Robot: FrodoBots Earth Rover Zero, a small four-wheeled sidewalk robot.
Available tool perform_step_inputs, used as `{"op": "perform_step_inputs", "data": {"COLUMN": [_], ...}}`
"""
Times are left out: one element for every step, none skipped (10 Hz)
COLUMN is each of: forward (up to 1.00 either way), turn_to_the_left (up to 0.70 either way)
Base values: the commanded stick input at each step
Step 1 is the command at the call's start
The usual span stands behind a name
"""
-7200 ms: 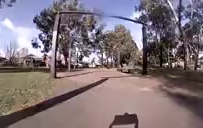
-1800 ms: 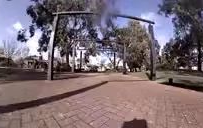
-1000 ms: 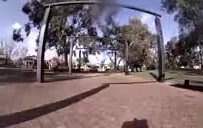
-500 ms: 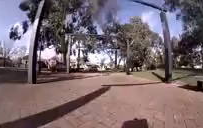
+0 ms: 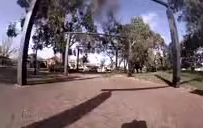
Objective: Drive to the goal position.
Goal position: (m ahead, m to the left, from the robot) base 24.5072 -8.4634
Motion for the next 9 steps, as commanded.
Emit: {"op": "perform_step_inputs", "data": {"forward": [1.00, 1.00, 1.00, 1.00, 1.00, 1.00, 1.00, 1.00, 1.00], "turn_to_the_left": [0.00, 0.00, 0.00, 0.00, 0.00, 0.00, 0.23, 0.29, 0.35]}}
